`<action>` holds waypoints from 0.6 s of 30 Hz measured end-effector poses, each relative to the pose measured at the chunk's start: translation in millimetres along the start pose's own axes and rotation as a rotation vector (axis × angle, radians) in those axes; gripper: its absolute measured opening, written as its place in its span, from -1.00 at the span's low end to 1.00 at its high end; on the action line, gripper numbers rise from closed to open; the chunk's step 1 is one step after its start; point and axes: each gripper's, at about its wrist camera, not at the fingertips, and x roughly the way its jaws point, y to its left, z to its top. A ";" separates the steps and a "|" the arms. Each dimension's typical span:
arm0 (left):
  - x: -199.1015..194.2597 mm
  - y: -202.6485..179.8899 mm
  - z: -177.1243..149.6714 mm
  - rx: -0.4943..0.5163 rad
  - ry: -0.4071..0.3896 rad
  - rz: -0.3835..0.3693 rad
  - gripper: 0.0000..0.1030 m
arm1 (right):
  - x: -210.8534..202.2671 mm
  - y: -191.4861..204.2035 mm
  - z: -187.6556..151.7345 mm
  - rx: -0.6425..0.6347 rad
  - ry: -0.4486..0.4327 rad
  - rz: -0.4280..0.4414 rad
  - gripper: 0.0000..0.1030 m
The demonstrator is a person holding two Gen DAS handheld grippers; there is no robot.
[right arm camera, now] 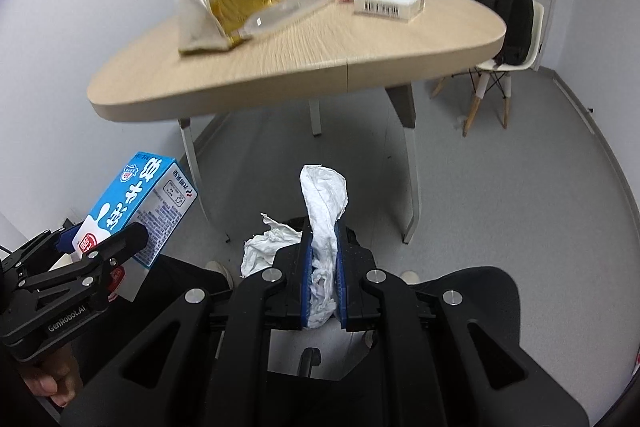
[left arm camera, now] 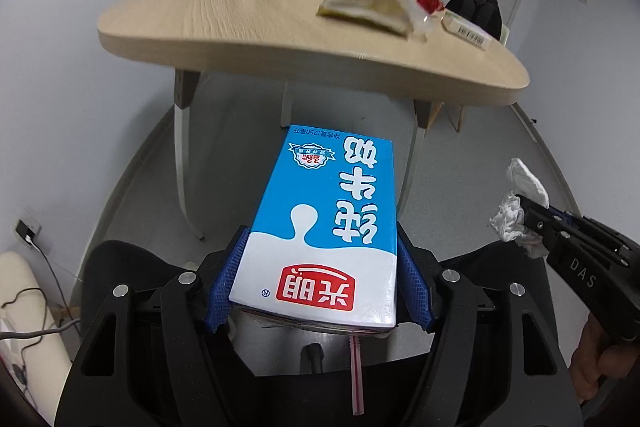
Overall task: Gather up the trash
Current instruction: 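Lift the carton and tissue and lower both tools toward the black bin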
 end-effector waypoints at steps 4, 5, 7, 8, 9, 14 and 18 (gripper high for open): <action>20.1 1.8 -3.4 -0.007 0.025 0.006 0.29 | 21.5 -0.8 -3.6 0.006 0.038 0.004 -0.82; 24.3 2.5 -3.4 -0.008 0.032 0.007 0.29 | 26.0 -0.2 -4.0 0.007 0.047 0.005 -0.82; 35.5 3.4 -2.7 -0.014 0.052 0.009 0.29 | 36.2 0.2 -3.8 0.006 0.063 0.006 -0.82; 41.0 2.7 -2.2 -0.014 0.059 0.011 0.29 | 41.5 0.2 -3.5 0.007 0.070 0.008 -0.82; 45.4 2.5 -1.0 -0.014 0.065 0.012 0.29 | 45.4 0.3 -3.5 0.007 0.075 0.008 -0.82; 73.1 0.7 5.6 -0.011 0.096 0.025 0.29 | 79.7 -3.2 -1.3 0.010 0.117 0.000 -0.82; 102.0 -1.7 9.9 -0.004 0.130 0.042 0.29 | 107.6 -6.2 0.7 0.021 0.155 -0.007 -0.82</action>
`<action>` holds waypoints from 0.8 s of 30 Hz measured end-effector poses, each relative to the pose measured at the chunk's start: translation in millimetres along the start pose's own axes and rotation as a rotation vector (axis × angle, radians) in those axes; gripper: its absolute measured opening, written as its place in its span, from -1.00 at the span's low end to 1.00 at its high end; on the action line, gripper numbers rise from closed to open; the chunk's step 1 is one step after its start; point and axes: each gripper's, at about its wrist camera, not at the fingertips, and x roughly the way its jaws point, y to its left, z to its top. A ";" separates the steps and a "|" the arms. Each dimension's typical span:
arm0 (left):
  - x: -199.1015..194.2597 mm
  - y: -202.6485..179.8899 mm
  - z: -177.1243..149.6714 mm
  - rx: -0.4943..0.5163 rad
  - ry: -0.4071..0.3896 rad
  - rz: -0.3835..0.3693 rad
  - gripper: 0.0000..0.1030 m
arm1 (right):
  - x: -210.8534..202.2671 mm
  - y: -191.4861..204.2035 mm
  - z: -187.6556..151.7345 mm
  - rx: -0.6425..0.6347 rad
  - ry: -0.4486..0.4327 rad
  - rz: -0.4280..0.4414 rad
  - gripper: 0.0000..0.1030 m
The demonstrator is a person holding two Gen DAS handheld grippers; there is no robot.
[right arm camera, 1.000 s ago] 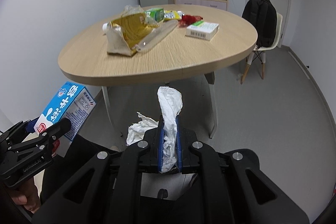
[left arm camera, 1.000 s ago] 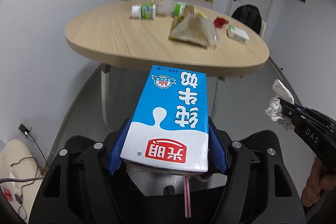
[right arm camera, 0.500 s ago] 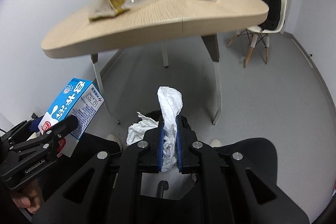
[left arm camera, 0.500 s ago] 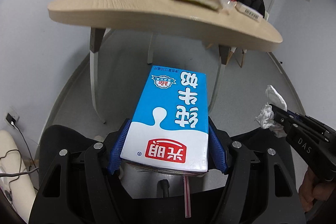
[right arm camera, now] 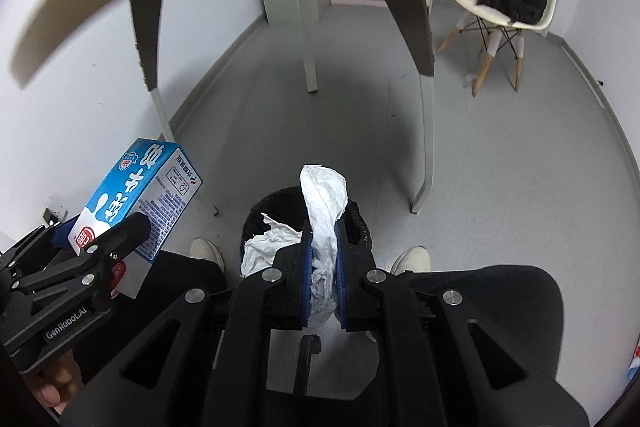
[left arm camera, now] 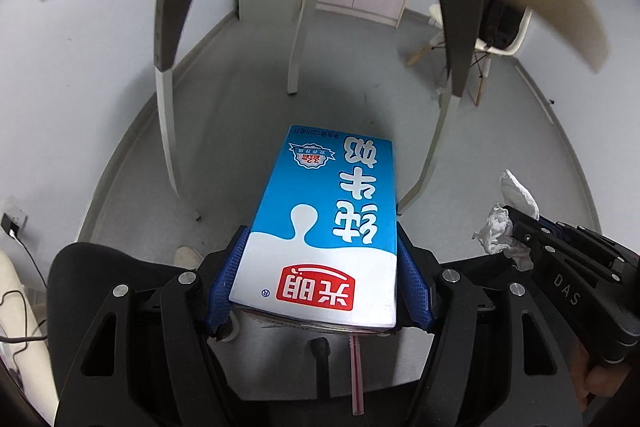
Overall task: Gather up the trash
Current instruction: 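Lift the carton and tissue and lower both tools toward the black bin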
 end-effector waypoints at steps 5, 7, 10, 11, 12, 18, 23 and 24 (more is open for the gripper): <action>35.0 -10.1 4.8 0.014 0.040 0.018 0.29 | 34.4 -8.6 6.4 0.023 0.032 -0.021 -0.82; 51.2 -12.8 5.2 0.015 0.063 0.022 0.29 | 48.8 -10.8 7.2 0.028 0.051 -0.028 -0.82; 74.1 -16.8 4.2 0.018 0.093 0.027 0.29 | 69.7 -14.5 7.2 0.027 0.076 -0.036 -0.82; 79.9 -15.7 4.7 0.017 0.104 0.026 0.29 | 75.3 -16.0 5.1 0.028 0.085 -0.037 -0.82; 88.5 -16.7 4.8 0.017 0.120 0.026 0.29 | 81.1 -16.9 5.2 0.030 0.095 -0.040 -0.82; 133.4 -24.5 6.2 0.027 0.176 0.028 0.29 | 123.1 -42.7 6.8 0.081 0.160 -0.051 -0.82; 159.0 -33.3 7.2 0.036 0.219 0.033 0.29 | 143.7 -57.4 8.5 0.103 0.182 -0.065 -0.82; 162.7 -33.9 7.1 0.038 0.228 0.030 0.29 | 146.2 -59.8 8.3 0.106 0.182 -0.066 -0.82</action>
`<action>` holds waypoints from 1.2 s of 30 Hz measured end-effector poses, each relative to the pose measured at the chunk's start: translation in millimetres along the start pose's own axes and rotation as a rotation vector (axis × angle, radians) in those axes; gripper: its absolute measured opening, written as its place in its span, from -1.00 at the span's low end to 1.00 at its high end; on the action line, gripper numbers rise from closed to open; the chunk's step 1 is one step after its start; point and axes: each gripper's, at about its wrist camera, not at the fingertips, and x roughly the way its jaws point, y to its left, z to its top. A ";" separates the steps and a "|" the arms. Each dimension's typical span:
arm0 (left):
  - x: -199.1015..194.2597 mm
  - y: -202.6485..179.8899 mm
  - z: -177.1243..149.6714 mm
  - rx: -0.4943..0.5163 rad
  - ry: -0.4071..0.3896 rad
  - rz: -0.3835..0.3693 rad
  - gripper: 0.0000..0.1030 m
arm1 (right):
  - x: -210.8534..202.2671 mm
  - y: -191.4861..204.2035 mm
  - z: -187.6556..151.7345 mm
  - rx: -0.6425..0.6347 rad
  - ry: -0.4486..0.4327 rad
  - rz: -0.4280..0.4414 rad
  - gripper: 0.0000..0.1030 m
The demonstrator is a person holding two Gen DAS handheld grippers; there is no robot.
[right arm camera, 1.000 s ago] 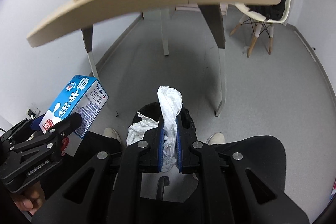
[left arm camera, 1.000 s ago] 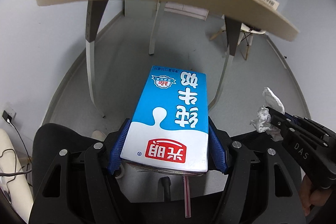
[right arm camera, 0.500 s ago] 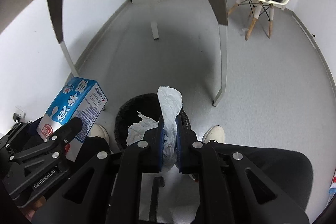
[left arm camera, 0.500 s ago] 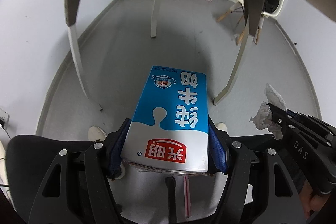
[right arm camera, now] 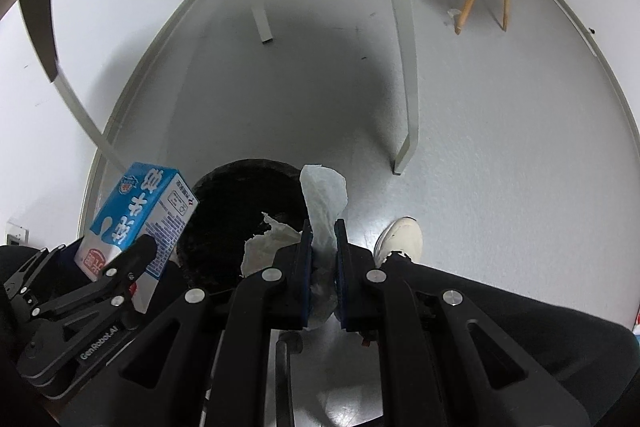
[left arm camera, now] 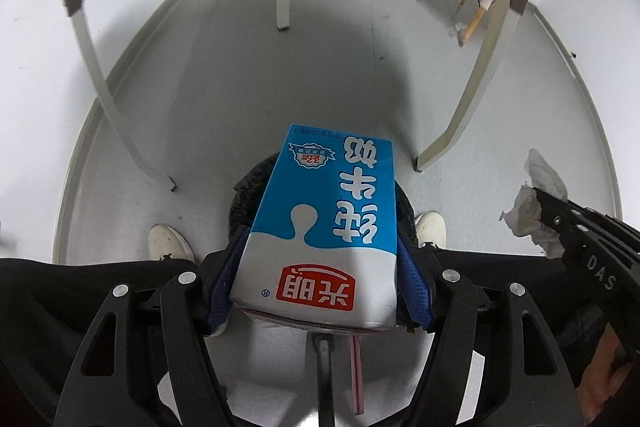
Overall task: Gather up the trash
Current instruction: 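Open the left tool to drop the carton while the right tool releases the tissue into the bin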
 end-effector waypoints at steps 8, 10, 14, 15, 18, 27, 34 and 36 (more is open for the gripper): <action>28.1 -1.0 11.5 0.018 0.042 0.006 0.29 | 18.7 -25.2 6.3 0.032 0.021 -0.021 -0.82; 35.3 -4.7 14.3 0.022 0.055 0.006 0.30 | 25.5 -29.4 9.6 0.038 0.028 -0.023 -0.82; 51.7 -11.4 14.1 0.034 0.069 0.003 0.30 | 31.5 -32.3 11.1 0.041 0.043 -0.031 -0.82; 54.4 -12.5 14.3 0.038 0.069 0.003 0.30 | 32.5 -32.7 11.4 0.041 0.045 -0.031 -0.82; 59.7 -14.5 14.1 0.040 0.073 0.000 0.30 | 35.0 -32.4 13.2 0.045 0.047 -0.030 -0.82; 53.2 -17.6 10.3 0.065 0.056 0.024 0.54 | 34.8 -31.6 10.6 0.049 0.047 -0.035 -0.82; 41.3 -1.0 6.3 0.062 0.025 0.054 0.80 | 31.8 -22.8 12.3 0.046 0.035 -0.016 -0.82; 36.0 9.3 5.3 0.048 0.015 0.062 0.86 | 30.8 -13.9 13.1 0.027 0.031 -0.007 -0.82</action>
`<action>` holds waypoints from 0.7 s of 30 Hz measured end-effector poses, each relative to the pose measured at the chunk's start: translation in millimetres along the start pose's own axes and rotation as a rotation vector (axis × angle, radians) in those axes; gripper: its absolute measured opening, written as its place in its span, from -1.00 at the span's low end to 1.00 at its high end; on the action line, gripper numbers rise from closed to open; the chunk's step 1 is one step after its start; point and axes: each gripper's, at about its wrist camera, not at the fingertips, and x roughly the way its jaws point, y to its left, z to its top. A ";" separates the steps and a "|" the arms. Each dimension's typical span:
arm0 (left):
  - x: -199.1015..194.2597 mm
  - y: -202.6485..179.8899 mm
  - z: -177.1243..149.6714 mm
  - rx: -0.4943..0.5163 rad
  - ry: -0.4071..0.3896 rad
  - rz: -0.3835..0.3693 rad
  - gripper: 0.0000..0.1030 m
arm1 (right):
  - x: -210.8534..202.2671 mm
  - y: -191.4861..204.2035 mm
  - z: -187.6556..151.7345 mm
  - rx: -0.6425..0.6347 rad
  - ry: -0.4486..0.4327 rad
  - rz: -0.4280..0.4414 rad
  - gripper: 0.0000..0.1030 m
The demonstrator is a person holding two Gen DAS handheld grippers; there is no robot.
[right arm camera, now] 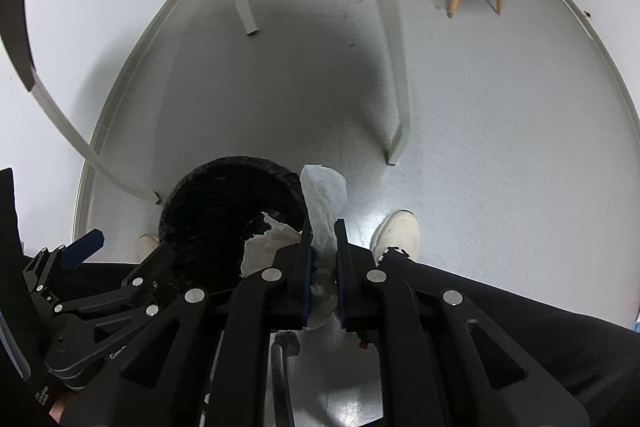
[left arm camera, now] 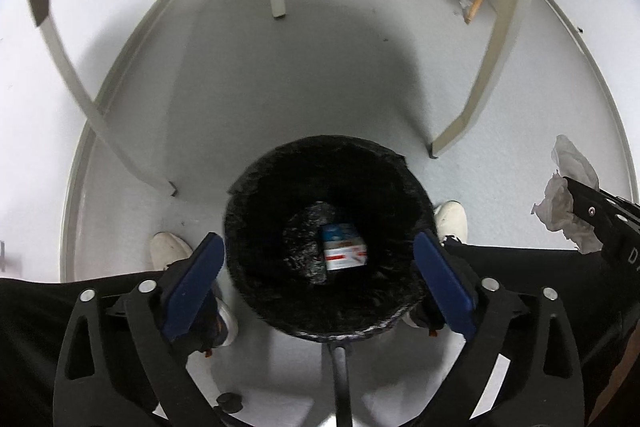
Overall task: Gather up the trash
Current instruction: 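Open the left tool to drop the carton while the right tool releases the tissue into the bin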
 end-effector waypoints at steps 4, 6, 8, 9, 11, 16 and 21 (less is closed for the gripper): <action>-9.4 26.5 -4.0 -0.044 -0.018 0.019 0.89 | -1.2 22.7 0.3 -0.039 -0.001 0.020 -0.82; -12.5 38.4 -7.6 -0.069 -0.021 0.028 0.89 | -1.9 36.1 0.0 -0.065 -0.003 0.028 -0.82; -15.2 51.3 -11.2 -0.098 -0.023 0.039 0.89 | -2.1 53.0 -0.5 -0.094 -0.002 0.038 -0.82; -17.6 59.7 -13.7 -0.114 -0.026 0.049 0.89 | -1.6 61.2 -0.9 -0.106 -0.001 0.044 -0.82; -21.6 72.4 -17.9 -0.136 -0.032 0.060 0.89 | -1.2 72.7 -1.2 -0.125 0.002 0.052 -0.82; -31.1 100.5 -24.8 -0.189 -0.044 0.076 0.89 | 5.8 104.2 -4.0 -0.174 0.022 0.062 -0.82; -31.6 119.4 -29.8 -0.226 -0.036 0.080 0.89 | 12.8 120.5 -4.6 -0.204 0.037 0.059 -0.81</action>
